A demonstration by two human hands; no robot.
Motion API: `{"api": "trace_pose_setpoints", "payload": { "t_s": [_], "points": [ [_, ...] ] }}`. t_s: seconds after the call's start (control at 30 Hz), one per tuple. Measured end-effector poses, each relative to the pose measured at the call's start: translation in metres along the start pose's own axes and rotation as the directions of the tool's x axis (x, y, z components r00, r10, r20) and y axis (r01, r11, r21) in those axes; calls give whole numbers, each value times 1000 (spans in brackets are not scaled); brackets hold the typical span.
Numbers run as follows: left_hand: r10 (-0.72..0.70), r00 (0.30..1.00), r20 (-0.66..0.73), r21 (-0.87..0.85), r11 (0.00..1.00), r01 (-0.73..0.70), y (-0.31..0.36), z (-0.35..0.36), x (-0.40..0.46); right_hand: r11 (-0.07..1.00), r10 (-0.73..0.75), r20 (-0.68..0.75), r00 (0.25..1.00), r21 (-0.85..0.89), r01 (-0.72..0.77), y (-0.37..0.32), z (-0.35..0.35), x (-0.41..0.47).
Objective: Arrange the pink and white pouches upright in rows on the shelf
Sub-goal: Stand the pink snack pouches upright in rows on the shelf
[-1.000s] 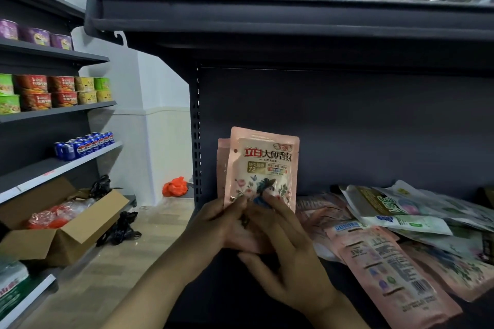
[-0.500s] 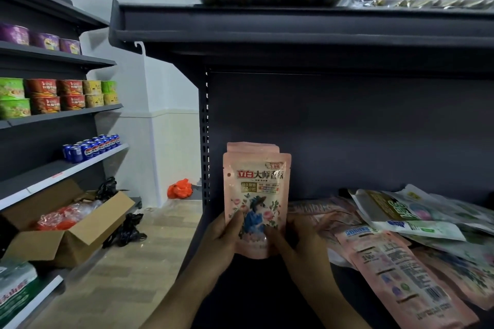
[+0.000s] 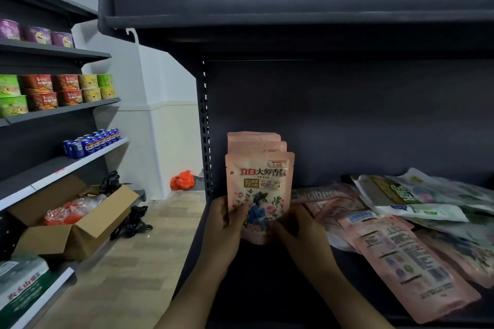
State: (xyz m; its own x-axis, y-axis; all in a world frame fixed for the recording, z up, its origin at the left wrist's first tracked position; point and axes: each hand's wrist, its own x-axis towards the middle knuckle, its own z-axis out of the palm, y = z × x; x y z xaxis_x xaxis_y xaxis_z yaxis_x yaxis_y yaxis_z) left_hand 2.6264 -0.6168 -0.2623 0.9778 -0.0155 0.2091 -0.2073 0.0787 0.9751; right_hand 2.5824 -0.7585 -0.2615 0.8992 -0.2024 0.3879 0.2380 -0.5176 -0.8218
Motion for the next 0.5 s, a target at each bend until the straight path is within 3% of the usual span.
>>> {"api": "trace_pose_setpoints", "payload": {
  "t_s": [0.27,0.5],
  "points": [
    [21,999,29,128,992,-25,-8,-2,2,998,56,20,998,-21,-55,0,-1,-1],
    [30,999,28,74,997,-32,-19,-4,12,999,52,44,998,-18,-51,-5,-3,-4]
  ]
}}
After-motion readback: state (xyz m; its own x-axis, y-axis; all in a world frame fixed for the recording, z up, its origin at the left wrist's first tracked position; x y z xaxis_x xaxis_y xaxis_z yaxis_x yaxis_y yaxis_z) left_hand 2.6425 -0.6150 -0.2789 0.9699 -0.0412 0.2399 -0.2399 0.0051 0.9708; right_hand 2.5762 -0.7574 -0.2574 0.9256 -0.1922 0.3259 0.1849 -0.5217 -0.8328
